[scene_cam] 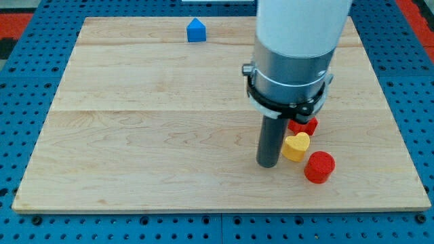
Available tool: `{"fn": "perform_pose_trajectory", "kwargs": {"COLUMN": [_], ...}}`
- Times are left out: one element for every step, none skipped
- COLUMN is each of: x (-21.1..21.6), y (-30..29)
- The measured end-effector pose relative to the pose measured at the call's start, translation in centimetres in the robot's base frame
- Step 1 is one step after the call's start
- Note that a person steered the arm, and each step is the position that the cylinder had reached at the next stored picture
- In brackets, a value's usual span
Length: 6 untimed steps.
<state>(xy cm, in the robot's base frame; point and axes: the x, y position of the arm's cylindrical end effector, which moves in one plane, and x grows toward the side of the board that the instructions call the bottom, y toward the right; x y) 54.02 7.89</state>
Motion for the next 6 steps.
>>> {"fn": "perform_pose_trajectory", "kwargs": {"x": [-0.9, -0.9, -0.5, -0.1, -3.9, -10.6], "y": [1.2, 2.8, 2.8, -2.7, -9.6, -7.7]}}
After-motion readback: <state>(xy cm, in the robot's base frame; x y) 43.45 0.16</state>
